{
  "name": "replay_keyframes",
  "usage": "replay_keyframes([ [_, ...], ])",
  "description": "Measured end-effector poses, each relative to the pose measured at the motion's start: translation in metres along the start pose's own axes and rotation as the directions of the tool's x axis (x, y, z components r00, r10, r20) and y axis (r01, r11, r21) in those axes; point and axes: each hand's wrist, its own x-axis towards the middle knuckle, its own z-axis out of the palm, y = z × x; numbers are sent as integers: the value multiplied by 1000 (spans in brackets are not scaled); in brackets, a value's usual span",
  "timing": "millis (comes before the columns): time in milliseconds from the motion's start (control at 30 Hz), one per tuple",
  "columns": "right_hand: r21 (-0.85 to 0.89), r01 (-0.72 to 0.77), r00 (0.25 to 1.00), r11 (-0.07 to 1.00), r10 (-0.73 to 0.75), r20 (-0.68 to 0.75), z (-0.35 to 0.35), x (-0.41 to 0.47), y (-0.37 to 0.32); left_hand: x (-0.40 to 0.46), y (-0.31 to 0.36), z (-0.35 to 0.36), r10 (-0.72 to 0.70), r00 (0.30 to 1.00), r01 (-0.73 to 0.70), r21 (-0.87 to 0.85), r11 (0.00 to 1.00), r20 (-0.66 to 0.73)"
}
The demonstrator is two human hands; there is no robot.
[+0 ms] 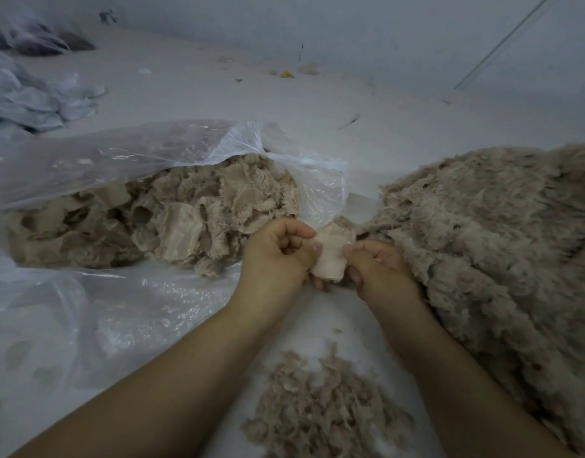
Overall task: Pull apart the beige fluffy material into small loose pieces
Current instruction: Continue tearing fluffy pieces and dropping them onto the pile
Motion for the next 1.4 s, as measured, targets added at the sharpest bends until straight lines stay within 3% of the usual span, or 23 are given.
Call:
replay_keyframes([
  [133,28,2,1000,1000,-2,11,1,-2,-1,-2,-2,2,-100,991,100,-3,995,87],
  [300,33,34,996,999,-37,79,1,-10,-8,-2,-8,3,-77,986,73,35,997,149],
  [500,32,2,999,999,-1,-40,1,-6,-2,-4,-2,-12,-175,945,188,-22,982,276],
  [667,-16,-9,999,1000,9,-38,-1,-1,1,-5,7,-25,-160,921,149,61,987,354],
  [733,-18,-21,998,1000,20,-66,-1,-1,2,-6,11,-29,-191,874,122,177,977,447],
  [833,36,-69,994,997,72,-87,-2,-4,2,-9,15,-34,-297,714,51,377,925,634],
  [933,37,-27,999,999,28,-39,0,-7,-3,-12,21,-33,-302,636,-156,502,850,710],
  [967,37,-10,999,999,11,-32,1,-8,-4,-12,23,-32,-283,644,-217,524,824,711],
  [1033,26,23,999,999,-22,-28,0,-8,-6,-13,25,-28,-214,736,-240,543,804,642],
  [1100,-3,49,999,999,-49,-7,0,-8,-7,-10,23,-24,-83,878,-205,525,826,472],
  [1167,-12,53,998,999,-53,22,-2,-8,-7,-7,19,-16,30,965,-167,525,835,260],
  [1233,-16,64,996,998,-63,58,-3,-8,-5,-6,17,-10,-12,981,-93,521,849,195],
  [1300,-26,89,992,996,-86,89,-4,-7,-3,-6,15,-6,-32,973,-84,478,874,229],
  [1400,3,127,986,992,-127,108,-4,-6,-1,-5,15,-6,127,964,-222,442,869,235],
])
